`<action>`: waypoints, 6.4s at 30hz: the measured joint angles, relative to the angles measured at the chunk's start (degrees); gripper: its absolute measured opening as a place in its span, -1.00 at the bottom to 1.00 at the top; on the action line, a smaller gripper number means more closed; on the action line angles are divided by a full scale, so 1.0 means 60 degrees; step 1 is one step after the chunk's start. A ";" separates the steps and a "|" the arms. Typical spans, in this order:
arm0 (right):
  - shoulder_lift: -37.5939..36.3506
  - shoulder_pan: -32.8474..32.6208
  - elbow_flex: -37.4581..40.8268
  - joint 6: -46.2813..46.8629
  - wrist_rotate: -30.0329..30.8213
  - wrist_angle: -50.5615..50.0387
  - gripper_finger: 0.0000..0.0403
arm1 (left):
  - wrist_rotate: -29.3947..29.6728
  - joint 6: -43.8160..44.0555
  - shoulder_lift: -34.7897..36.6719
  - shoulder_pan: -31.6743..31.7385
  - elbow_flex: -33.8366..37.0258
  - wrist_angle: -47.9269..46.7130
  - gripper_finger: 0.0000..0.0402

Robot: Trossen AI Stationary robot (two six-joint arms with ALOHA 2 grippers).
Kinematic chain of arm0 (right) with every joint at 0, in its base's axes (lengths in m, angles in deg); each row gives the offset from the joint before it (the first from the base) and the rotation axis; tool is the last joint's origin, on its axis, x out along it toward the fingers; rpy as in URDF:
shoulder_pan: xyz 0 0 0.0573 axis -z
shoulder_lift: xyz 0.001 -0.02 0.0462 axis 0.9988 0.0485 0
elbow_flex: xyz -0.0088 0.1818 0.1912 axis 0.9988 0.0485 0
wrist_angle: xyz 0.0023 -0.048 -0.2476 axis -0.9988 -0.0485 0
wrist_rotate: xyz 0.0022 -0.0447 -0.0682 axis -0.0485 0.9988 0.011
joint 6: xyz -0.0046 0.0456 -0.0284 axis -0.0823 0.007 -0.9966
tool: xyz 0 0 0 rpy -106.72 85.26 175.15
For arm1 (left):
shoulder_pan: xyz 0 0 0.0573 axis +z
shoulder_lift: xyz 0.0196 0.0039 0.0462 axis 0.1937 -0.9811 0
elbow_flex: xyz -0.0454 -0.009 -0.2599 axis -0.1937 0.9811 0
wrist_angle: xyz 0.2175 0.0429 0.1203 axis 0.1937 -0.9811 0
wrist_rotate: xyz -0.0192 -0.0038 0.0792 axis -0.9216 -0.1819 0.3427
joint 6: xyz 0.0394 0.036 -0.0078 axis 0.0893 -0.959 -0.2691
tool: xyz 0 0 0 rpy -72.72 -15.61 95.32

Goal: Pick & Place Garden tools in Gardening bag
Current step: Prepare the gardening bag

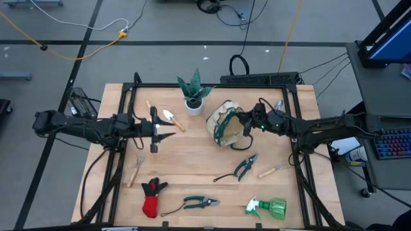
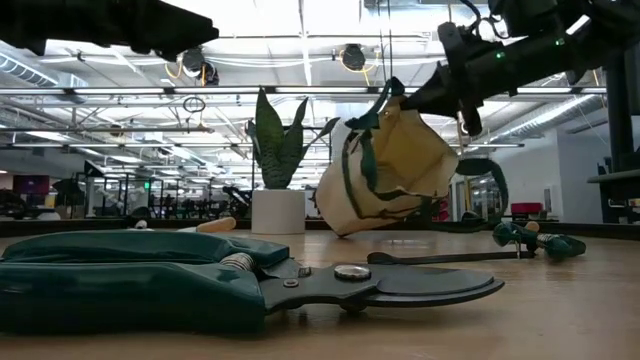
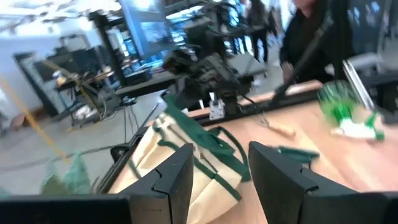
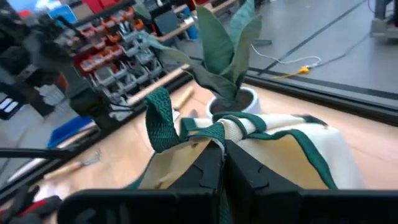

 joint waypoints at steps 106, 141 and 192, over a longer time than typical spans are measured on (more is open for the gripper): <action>-0.0039 -0.0141 -0.0086 0.2661 -0.1948 -0.1526 -1.00 | 0.3112 -0.8250 -0.8388 -0.0348 -0.5515 -0.3528 -0.96; 0.0665 -0.1274 -0.0082 0.4935 -0.3315 -0.1039 -1.00 | -0.0716 -0.4846 -0.6131 -0.0725 -0.5515 -0.6121 -0.91; 0.0498 -0.1263 -0.0082 0.2058 -0.3110 -0.1613 -0.19 | -0.0554 -0.3692 -0.6142 -0.0719 -0.5515 -0.6191 -0.14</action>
